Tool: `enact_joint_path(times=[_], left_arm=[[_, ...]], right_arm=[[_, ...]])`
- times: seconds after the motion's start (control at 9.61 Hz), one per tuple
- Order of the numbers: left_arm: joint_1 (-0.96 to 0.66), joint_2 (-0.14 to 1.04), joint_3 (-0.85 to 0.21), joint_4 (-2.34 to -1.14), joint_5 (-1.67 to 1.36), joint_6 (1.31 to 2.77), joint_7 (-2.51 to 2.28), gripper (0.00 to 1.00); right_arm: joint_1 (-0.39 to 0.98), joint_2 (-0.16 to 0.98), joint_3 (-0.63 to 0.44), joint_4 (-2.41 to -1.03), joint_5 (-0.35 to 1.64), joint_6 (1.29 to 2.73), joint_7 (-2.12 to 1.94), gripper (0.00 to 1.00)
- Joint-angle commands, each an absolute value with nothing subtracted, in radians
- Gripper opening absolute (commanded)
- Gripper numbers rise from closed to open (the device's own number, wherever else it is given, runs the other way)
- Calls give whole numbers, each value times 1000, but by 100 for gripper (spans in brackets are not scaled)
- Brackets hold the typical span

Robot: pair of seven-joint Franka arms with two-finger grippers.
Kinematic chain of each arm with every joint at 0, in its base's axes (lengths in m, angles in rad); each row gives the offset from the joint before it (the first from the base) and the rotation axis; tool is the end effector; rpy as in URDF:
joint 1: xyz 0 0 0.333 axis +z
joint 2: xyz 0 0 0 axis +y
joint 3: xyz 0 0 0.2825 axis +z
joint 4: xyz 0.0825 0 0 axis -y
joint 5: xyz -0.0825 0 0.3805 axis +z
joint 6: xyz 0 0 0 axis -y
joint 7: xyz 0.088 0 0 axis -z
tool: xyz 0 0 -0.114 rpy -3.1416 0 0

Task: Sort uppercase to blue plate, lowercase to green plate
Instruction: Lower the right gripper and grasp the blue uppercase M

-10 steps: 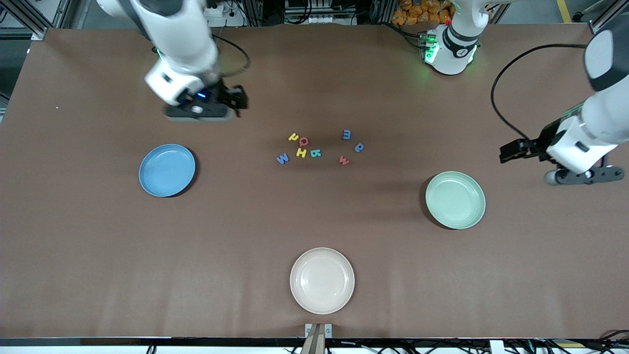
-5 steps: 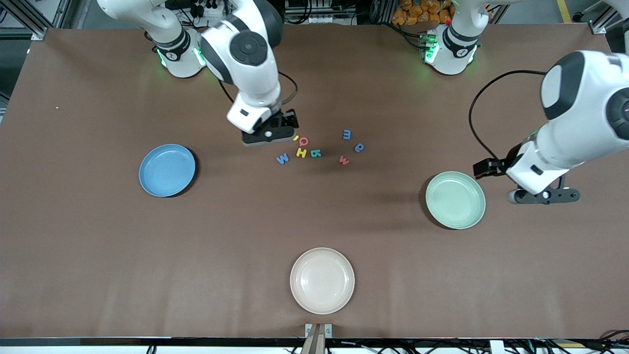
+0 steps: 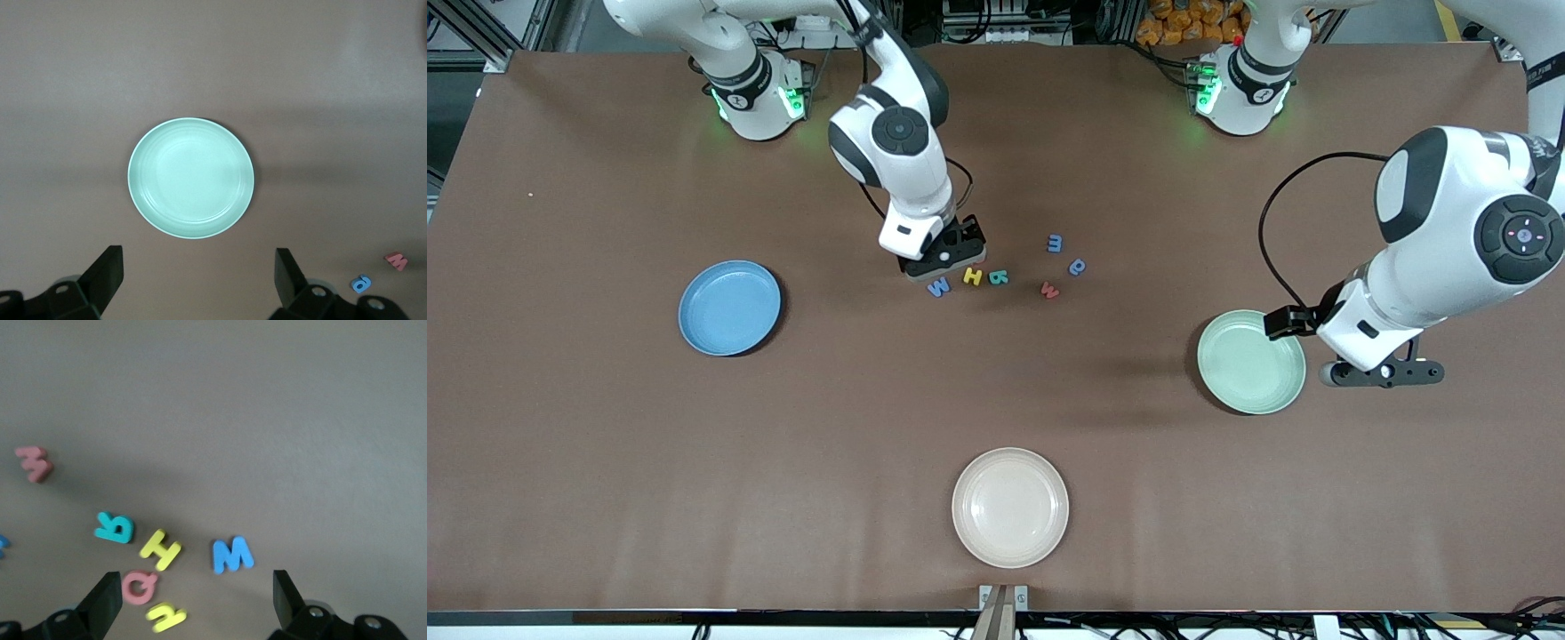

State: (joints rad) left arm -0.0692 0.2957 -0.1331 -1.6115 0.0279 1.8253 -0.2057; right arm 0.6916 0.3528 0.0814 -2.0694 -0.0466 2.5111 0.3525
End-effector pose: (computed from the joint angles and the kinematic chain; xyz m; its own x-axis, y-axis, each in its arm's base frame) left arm 0.6149 -0.1168 0.4121 0.9968 -0.0004 -0.0800 -0.0007 -1.0000 -0.0041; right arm 0.4192 0.4090 0.2327 0.8974 0.4328 0.0857 0.4365 -0.8993 -0.0287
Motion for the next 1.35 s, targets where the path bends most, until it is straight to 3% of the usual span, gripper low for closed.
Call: enact_joint_path(times=[0.0, 0.52, 1.25], left_arm=[[-74, 310, -133, -1597, 55, 1836, -236, 100], [-71, 324, -133, -1597, 75, 1836, -236, 100], [-60, 334, -126, -1591, 86, 1848, -251, 100]], right_arm=[[634, 399, 75, -2071, -48, 2553, 156, 100], [629, 501, 74, -2071, -45, 2626, 108, 97], [670, 531, 77, -2071, 20, 2625, 84, 93]])
